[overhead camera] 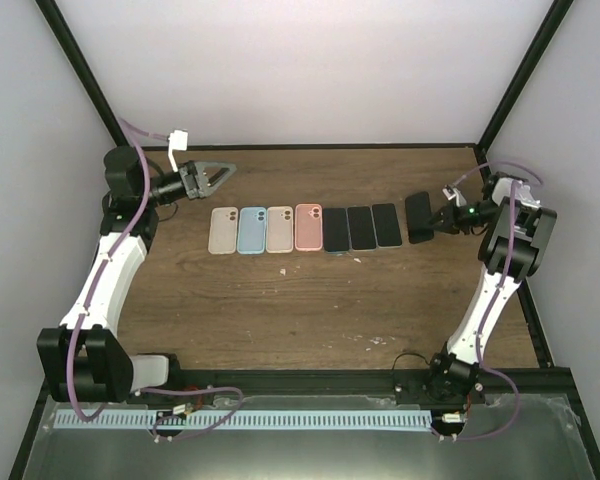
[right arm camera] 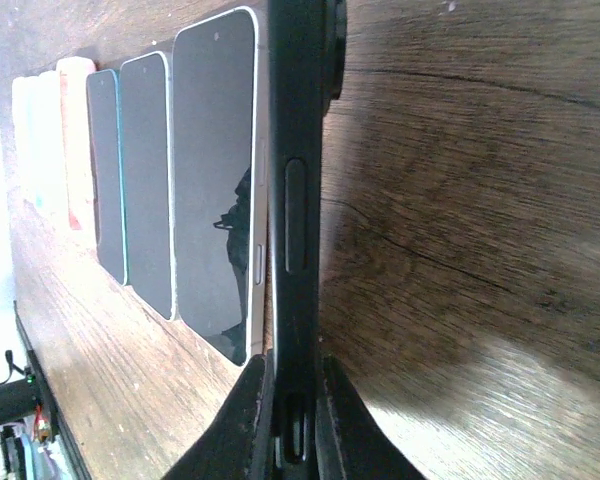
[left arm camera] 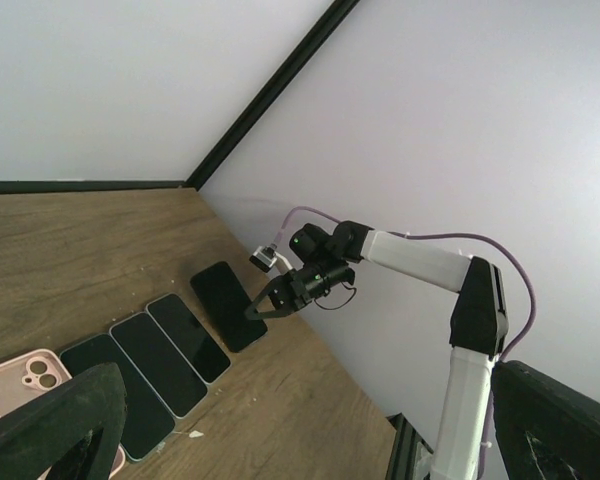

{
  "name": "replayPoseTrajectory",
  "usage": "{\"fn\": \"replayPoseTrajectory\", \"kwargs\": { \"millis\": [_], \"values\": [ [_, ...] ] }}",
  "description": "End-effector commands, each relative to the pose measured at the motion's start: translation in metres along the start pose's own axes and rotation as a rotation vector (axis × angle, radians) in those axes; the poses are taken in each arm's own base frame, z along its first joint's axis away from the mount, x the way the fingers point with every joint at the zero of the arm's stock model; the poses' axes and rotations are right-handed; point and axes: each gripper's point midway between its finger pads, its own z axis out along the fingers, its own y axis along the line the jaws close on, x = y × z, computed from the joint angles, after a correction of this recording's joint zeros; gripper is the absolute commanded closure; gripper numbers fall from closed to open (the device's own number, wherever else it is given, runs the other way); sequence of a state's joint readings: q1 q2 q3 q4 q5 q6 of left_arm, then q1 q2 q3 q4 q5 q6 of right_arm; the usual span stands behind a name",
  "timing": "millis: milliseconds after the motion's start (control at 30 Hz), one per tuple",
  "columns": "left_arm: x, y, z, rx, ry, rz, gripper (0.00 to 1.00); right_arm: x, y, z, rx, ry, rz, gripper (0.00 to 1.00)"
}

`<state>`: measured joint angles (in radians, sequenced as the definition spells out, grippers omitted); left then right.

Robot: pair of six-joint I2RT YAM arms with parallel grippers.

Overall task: Take the phone out of the phone case
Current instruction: Place the phone at the center of the board.

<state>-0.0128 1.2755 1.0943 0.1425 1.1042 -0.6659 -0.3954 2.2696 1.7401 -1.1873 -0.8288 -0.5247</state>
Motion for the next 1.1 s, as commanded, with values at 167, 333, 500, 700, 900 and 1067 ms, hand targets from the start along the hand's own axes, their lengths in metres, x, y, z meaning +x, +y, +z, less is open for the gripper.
{"fn": "replayPoseTrajectory", "kwargs": {
  "millis": [167,333,500,700,900,1067],
  "values": [
    [-0.007,0.003,0.004,0.009,-0.003,0.013,0.0,-0.008,0.012,0.001,-0.087,-0.022,-0.013,0.87],
    [-0.007,0.006,0.004,0.004,-0.005,0.007,0.0,-0.008,0.015,0.004,-0.087,-0.018,-0.029,0.82],
    [-0.007,0.007,0.004,0.001,-0.006,0.006,0.0,-0.005,0.021,0.013,-0.072,0.006,-0.048,0.77],
    [-0.006,0.006,0.004,-0.003,-0.006,0.011,0.0,-0.004,0.021,0.013,-0.004,0.014,-0.077,0.7],
    [-0.007,0.01,0.003,-0.035,-0.012,0.023,0.0,-0.006,0.02,0.004,0.08,0.007,-0.118,0.49],
    [-0.008,0.024,-0.003,-0.124,-0.012,0.044,0.0,-0.015,0.028,-0.012,0.141,-0.035,-0.172,0.27]
  ]
}}
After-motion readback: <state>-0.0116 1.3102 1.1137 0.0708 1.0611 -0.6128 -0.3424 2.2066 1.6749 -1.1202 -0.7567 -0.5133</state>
